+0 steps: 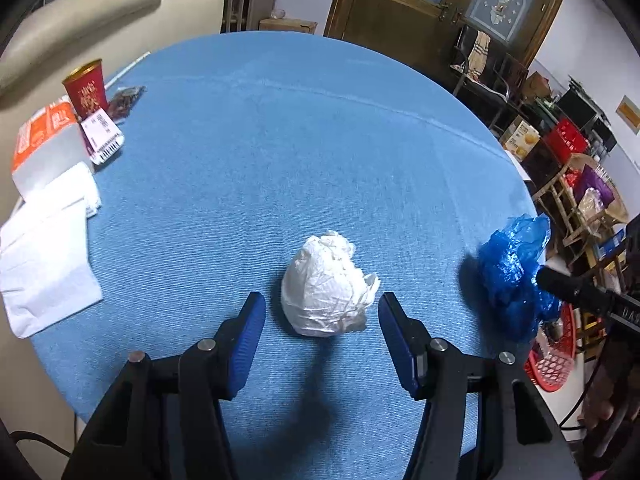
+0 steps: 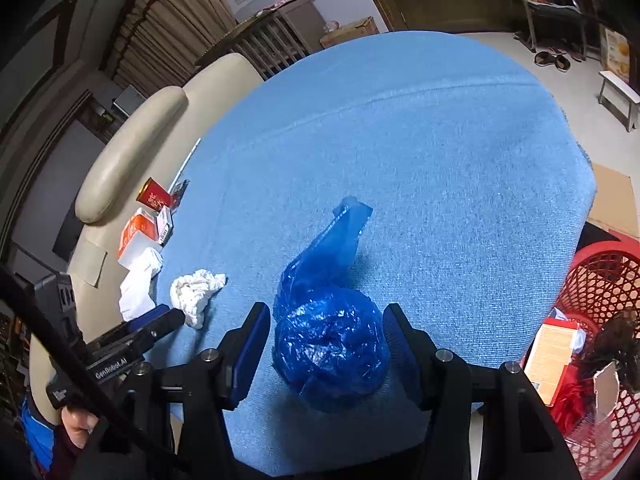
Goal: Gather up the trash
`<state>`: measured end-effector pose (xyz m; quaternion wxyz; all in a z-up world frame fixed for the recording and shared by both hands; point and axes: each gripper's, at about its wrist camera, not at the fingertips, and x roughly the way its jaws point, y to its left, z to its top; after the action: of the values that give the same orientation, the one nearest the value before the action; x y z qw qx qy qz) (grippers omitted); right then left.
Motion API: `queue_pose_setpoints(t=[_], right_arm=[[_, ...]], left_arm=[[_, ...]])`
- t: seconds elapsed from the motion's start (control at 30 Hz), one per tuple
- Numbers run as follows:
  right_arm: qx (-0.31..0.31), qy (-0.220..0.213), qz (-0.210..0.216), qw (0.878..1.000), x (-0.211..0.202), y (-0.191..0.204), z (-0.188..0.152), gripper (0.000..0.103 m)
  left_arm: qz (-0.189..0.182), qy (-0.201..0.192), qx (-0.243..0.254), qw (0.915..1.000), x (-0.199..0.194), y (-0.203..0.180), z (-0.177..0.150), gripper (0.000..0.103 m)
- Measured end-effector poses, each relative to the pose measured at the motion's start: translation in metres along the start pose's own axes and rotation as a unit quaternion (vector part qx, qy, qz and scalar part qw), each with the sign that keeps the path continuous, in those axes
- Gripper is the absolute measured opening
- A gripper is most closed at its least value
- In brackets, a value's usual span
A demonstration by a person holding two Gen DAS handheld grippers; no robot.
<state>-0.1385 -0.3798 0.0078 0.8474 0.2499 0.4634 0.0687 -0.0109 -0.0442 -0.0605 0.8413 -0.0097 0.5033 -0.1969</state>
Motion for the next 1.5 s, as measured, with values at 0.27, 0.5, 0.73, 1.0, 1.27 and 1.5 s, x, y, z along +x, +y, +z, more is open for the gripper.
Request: queue_pose_setpoints(t=[0.27, 0.5, 0.73, 1.0, 1.27, 1.5], right_arm=[[0.005, 0.005, 0.005, 1.0, -0.001, -0.007, -0.003, 0.063], [-0.018, 0.014, 0.003, 1.0, 0.007, 0.007, -0.008, 0.062], [-0.058, 0.012, -0.005, 0.998, 0.006, 0.021, -0.013, 0.057], [-0.033, -0.01, 0.005, 0.999, -0.017, 0.008, -0.007, 0.056], [-0.015, -0.064, 0.011, 0.998, -0.069, -0.006, 0.005, 0.056], [-0.005, -0.106, 0.006, 0.994, -0.12, -0.023, -0.001, 0.056]], left_arm=[[-0.008, 0.009, 0.003, 0.9999, 0.009, -0.005, 0.002, 0.051], [-0.001, 0.004, -0.004, 1.0, 0.015, -0.005, 0.004, 0.038], [0.017, 0.006, -0.016, 0.9997, 0.013, -0.002, 0.006, 0.032], [0.061, -0.029, 0.022, 0.9975, -0.022, -0.027, 0.017, 0.032], [0.084, -0.083, 0.106, 0.9873, -0.06, -0.088, 0.025, 0.032], [0.076, -0.107, 0.164, 0.9776, -0.078, -0.131, 0.027, 0.032]])
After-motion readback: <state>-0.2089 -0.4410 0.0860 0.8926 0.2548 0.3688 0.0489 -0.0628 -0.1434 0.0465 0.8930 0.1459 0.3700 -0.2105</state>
